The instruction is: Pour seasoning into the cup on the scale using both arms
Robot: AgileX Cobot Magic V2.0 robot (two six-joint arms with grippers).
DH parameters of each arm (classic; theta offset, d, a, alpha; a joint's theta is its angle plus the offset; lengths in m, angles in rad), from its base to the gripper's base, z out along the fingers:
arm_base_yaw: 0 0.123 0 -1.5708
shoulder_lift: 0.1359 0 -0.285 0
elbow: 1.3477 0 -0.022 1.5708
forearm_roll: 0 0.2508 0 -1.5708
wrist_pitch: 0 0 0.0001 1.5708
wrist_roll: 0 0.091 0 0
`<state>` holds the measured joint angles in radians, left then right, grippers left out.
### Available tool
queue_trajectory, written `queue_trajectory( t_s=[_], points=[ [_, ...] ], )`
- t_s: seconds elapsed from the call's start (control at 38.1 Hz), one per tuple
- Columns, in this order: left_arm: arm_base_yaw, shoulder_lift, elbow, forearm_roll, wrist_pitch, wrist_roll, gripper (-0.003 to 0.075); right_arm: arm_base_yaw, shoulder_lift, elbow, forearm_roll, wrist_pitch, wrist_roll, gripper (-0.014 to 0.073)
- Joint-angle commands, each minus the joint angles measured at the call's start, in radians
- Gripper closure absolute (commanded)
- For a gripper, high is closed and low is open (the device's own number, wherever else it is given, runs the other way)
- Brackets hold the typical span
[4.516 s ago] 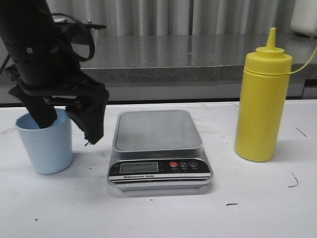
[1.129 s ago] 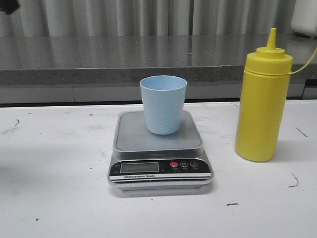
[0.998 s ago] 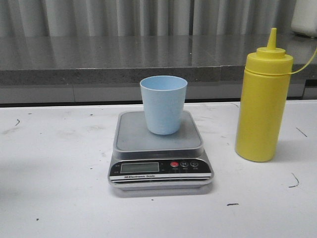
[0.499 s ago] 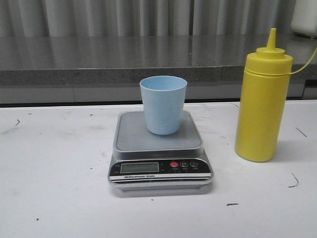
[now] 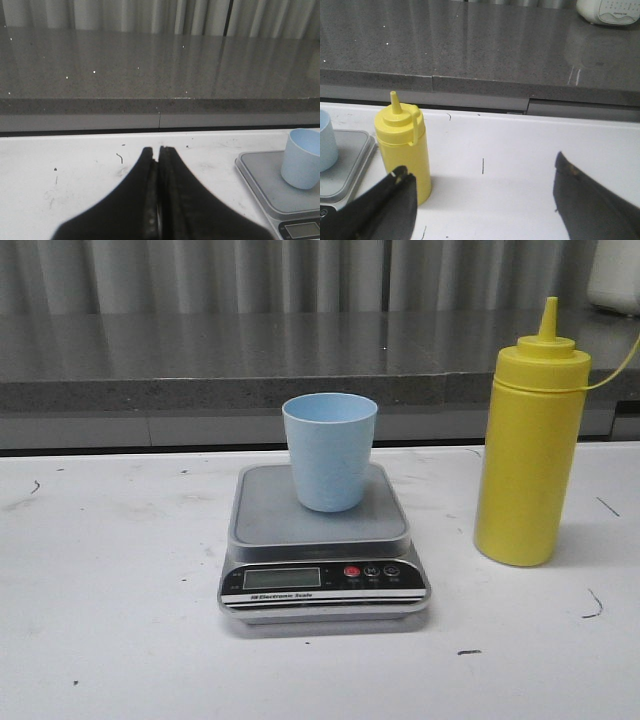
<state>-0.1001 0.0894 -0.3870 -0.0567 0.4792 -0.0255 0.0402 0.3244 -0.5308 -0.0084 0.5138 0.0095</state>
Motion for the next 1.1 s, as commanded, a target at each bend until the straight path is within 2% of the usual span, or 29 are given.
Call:
queue_trajectory(
  t_s=[0.0, 0.16, 0.5, 0.66, 0.87, 1.08],
  points=[
    [-0.001, -0.026, -0.019, -0.013, -0.085, -0.009, 0.074, -0.005, 0.017, -0.033, 0.0, -0.067, 0.001, 0.0012],
    [-0.001, -0.031, -0.019, -0.013, -0.085, -0.009, 0.074, -0.005, 0.045, -0.033, 0.003, -0.078, 0.001, 0.0012],
    [-0.001, -0.031, -0.019, -0.013, -0.085, -0.009, 0.074, -0.004, 0.313, -0.025, 0.063, -0.199, -0.01, 0.0012],
    [-0.001, -0.031, -0.019, -0.013, -0.085, -0.009, 0.074, 0.008, 0.371, 0.071, 0.063, -0.344, -0.004, 0.0012],
    [-0.001, -0.031, -0.019, -0.013, -0.085, -0.009, 0.074, 0.081, 0.474, 0.221, 0.083, -0.642, -0.004, 0.0012],
    [-0.001, -0.031, -0.019, -0.013, -0.085, -0.009, 0.074, 0.157, 0.626, 0.229, 0.082, -0.73, -0.004, 0.0012]
  ],
)
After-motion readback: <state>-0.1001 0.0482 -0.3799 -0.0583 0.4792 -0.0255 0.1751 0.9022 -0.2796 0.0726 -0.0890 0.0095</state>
